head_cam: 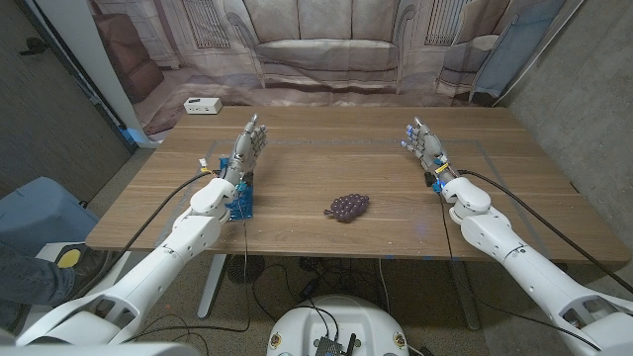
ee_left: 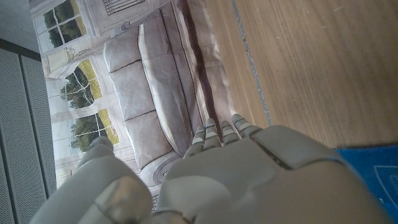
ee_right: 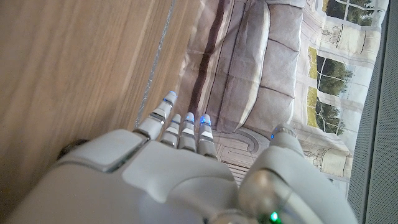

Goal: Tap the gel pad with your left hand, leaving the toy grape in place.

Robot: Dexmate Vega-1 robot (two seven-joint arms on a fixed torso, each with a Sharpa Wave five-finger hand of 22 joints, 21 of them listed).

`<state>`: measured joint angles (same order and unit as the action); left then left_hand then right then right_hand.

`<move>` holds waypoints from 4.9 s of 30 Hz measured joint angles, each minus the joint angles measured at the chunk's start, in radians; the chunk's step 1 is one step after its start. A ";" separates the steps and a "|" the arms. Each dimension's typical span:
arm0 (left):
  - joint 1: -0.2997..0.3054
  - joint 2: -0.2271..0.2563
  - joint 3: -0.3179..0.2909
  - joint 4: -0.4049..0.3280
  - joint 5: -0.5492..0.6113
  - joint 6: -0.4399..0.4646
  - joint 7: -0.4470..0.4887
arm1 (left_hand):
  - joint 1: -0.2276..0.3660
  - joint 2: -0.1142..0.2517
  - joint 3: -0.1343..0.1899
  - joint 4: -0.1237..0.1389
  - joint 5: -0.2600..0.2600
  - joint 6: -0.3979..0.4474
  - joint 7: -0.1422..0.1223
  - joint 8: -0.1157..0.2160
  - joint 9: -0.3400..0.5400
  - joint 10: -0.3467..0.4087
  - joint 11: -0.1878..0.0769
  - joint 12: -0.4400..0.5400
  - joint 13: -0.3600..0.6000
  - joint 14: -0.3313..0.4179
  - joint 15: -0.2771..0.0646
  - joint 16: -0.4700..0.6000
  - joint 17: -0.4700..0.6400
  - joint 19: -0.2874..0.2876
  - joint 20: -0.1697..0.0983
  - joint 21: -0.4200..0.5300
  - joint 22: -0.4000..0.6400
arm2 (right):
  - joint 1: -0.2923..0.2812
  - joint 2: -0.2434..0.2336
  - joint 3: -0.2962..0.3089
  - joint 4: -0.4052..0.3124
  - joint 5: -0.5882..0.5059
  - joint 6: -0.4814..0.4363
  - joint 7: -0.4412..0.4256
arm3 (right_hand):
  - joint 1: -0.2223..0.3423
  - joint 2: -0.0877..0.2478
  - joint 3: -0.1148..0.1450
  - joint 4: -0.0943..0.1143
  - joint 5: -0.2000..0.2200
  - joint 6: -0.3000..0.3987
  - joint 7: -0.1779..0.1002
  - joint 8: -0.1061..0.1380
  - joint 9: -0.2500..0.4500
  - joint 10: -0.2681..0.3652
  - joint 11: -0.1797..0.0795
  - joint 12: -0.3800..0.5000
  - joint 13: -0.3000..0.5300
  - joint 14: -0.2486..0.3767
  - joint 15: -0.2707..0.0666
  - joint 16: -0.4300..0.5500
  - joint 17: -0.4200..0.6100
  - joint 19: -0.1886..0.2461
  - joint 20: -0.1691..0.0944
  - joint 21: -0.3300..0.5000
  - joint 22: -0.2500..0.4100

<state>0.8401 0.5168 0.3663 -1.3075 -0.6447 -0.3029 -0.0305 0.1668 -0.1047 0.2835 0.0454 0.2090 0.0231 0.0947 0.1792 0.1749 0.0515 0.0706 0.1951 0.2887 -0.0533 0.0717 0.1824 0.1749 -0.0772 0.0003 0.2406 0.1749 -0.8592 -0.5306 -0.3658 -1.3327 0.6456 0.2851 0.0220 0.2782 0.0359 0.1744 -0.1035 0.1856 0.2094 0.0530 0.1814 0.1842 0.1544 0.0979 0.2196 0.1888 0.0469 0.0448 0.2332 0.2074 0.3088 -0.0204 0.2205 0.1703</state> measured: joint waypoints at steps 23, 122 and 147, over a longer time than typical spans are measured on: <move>0.042 0.082 -0.040 -0.088 0.059 -0.054 0.019 | 0.017 0.009 -0.006 -0.014 0.000 0.099 0.009 0.023 0.000 0.103 0.001 0.032 -0.047 0.100 0.000 0.018 0.000 0.093 0.025 0.004 0.000 | -0.021 0.001 0.004 -0.011 -0.027 0.062 -0.004 | 0.000 0.000 0.000 0.000 0.000 -0.033 0.033 0.000 0.000 -0.010 0.020 -0.008 0.000 0.000 0.000 -0.008 0.000 0.008 -0.003 -0.008 0.000; 0.373 0.433 -0.249 -0.414 0.720 0.250 0.487 | 0.053 0.019 -0.048 -0.056 0.000 0.372 -0.007 0.037 0.004 0.372 -0.031 0.066 -0.093 0.434 -0.031 0.028 0.002 0.431 0.066 0.014 -0.001 | 0.013 0.023 -0.015 0.004 -0.122 0.120 -0.068 | 0.020 0.020 0.006 -0.014 0.000 0.075 0.083 0.026 0.000 0.082 0.061 0.000 0.002 0.075 0.050 0.004 0.004 0.063 0.028 -0.012 0.000; 0.385 0.544 -0.206 -0.581 0.840 0.531 0.421 | 0.070 0.037 -0.047 -0.061 0.000 0.359 -0.013 0.017 0.004 0.347 -0.035 0.040 -0.093 0.404 -0.031 0.010 0.005 0.411 0.068 -0.012 -0.001 | 0.056 0.037 -0.020 0.051 -0.105 0.133 -0.021 | 0.020 0.020 0.002 -0.017 0.000 0.102 0.077 0.034 -0.003 0.116 0.052 0.007 0.002 0.100 0.039 0.008 0.004 0.092 0.020 -0.012 0.000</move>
<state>1.2256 1.0607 0.1600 -1.8890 0.1957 0.2283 0.3901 0.2372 -0.0682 0.2367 -0.0158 0.2089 0.3817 0.0819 0.1958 0.1792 0.3981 0.0356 0.2351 0.1955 0.3512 0.0409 0.1922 0.1795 0.3340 0.0680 0.2284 0.1743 -0.8036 -0.4933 -0.3863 -1.2821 0.5411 0.4184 0.0013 0.2978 0.0556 0.1762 -0.1207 0.1855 0.3109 0.1301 0.2153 0.1813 0.2700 0.1501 0.2268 0.1907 0.1466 0.0838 0.2408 0.2116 0.4005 0.0000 0.2080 0.1698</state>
